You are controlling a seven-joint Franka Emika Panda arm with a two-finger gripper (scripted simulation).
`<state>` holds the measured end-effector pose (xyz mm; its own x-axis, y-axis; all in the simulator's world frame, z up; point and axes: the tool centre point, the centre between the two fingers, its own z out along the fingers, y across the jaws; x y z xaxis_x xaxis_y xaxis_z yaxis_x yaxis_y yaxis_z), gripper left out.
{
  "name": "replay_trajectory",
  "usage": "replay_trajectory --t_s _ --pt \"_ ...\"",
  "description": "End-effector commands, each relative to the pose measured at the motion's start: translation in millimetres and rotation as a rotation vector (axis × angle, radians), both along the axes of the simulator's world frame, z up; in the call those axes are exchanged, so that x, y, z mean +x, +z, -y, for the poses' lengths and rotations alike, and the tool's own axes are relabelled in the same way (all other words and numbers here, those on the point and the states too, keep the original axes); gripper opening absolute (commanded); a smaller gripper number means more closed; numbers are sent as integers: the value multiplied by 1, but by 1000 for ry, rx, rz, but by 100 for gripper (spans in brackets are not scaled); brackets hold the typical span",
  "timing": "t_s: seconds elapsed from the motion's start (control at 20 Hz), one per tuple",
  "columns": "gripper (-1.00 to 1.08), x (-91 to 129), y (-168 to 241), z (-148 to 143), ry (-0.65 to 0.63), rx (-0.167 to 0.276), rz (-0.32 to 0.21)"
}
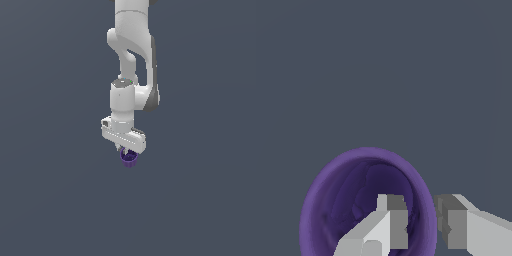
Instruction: Pick up the object and move it to a goal position.
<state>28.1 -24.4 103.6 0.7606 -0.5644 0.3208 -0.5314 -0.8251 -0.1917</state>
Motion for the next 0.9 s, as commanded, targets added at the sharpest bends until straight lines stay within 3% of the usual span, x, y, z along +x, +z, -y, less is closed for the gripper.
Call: replay_trajectory --t_s 0.0,0.85 --pt "-100 10 14 -13 0 0 3" --pt "-100 86 104 -107 0 -3 2"
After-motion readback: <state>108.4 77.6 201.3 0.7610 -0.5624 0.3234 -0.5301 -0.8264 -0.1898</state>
